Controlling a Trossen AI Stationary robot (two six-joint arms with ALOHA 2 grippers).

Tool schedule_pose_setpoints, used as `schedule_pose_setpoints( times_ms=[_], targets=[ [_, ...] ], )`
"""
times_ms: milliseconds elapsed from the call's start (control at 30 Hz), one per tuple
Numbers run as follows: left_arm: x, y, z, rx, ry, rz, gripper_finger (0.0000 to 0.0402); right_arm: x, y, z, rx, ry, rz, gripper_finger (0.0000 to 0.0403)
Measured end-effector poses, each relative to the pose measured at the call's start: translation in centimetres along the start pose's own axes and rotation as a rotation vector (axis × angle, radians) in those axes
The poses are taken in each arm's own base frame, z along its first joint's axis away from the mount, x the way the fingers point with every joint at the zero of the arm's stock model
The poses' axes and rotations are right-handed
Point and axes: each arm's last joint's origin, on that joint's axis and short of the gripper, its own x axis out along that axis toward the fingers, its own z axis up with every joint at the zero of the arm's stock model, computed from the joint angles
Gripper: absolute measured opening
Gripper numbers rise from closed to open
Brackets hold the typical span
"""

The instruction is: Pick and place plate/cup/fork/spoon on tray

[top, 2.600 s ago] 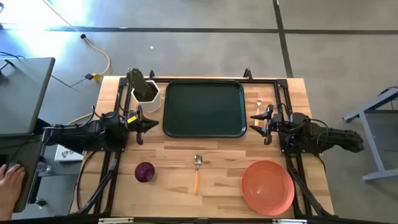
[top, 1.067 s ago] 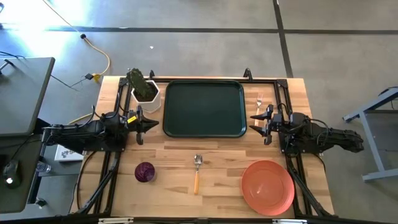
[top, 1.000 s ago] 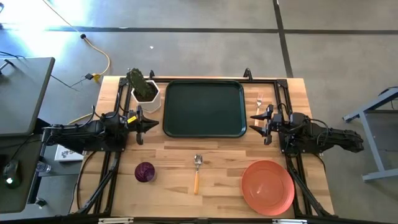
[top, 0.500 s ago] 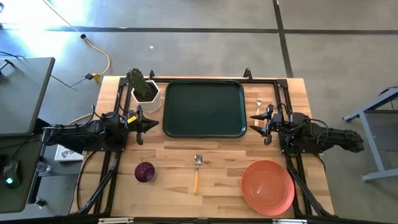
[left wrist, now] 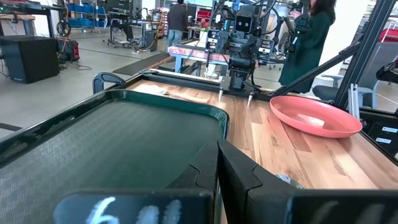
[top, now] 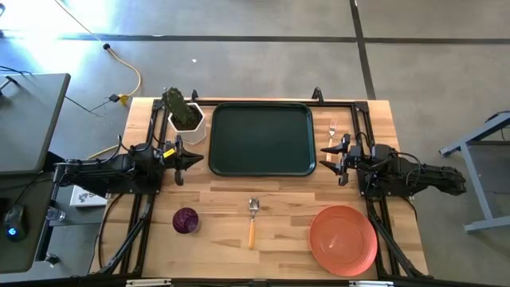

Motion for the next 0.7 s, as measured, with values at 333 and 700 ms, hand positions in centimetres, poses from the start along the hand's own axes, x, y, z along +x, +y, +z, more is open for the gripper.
schedule_pose_setpoints(
  times_ms=[333, 700],
  targets=[
    [0.0, 0.23, 0.09, 0.063, -0.012, 0.058, 0.0, 0.0, 0.0, 0.01, 0.0, 0.0, 0.0, 0.0201],
    [0.0, 0.63, 0.21, 0.129, -0.022, 0.142, 0.0, -0.03, -0.44, 0.16, -0.098, -0.006, -0.133, 0.0201]
  ],
)
